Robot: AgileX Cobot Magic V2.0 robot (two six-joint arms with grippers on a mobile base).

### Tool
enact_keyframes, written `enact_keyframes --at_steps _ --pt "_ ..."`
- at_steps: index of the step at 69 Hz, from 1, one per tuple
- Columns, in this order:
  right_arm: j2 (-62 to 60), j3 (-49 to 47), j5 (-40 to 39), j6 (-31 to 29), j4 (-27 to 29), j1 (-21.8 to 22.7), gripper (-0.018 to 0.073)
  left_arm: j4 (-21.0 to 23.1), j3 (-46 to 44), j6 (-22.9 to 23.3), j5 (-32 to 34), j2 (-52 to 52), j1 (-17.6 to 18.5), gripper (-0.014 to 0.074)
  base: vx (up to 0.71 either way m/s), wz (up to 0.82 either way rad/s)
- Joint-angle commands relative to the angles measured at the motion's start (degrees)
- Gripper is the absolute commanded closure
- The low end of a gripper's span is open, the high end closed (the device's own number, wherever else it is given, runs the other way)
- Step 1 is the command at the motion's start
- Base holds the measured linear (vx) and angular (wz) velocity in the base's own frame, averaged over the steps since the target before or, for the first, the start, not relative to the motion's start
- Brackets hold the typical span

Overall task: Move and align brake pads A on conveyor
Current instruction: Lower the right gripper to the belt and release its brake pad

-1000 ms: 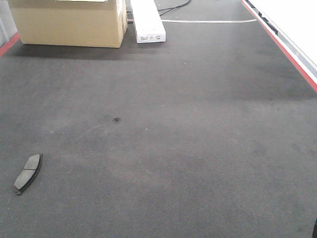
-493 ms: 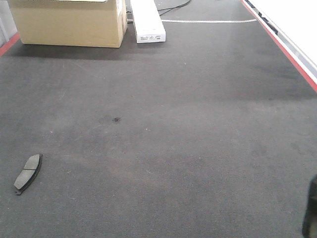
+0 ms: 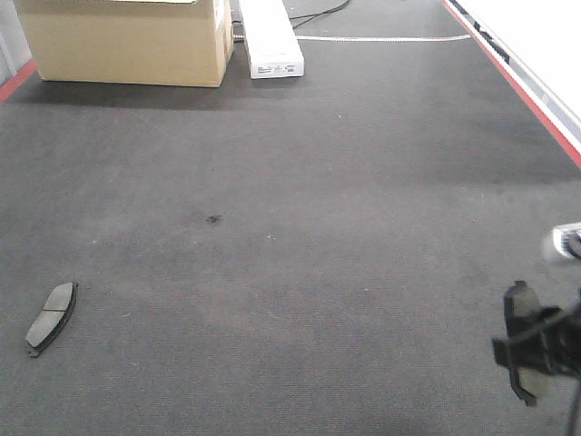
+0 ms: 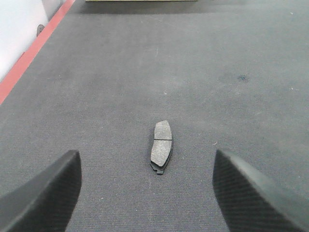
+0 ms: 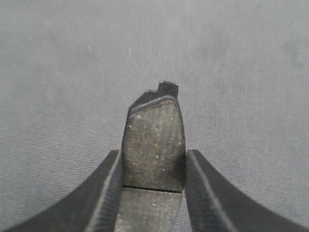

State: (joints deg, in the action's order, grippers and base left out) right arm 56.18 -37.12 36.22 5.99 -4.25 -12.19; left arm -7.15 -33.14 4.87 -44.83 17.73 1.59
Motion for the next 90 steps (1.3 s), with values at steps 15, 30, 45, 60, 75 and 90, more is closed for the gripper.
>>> enact_keyframes --at_steps 15,30,45,60,75,90 --pt "15.3 -14.3 8.4 -0.2 -3.7 0.2 0.0566 -0.3 -1.4 0.0 3.7 0.6 0.1 0.0055 0.0 0.0" --pt "24.2 -20.9 10.0 -0.3 -3.1 5.1 0.0566 -0.3 -1.4 0.0 3.6 0.6 0.1 0.0055 0.0 0.0" --pt "30.5 -24.4 9.2 -3.2 -3.1 6.4 0.0566 -0.3 -1.4 0.0 3.6 0.6 0.1 0.0055 0.0 0.0" --pt "37.7 -26.9 9.1 -3.6 -3.2 6.4 0.0566 -0.3 -1.4 0.0 3.6 0.6 0.1 0.0055 0.0 0.0" --pt "42.3 -27.4 5.4 -6.0 -3.2 6.4 0.0566 -0.3 -1.4 0.0 3.6 0.6 0.1 0.0055 0.0 0.0" --pt "45.9 -27.4 3.9 -6.0 -3.6 6.4 0.0566 -0.3 -1.4 0.0 3.6 0.6 0.1 0.0055 0.0 0.0"
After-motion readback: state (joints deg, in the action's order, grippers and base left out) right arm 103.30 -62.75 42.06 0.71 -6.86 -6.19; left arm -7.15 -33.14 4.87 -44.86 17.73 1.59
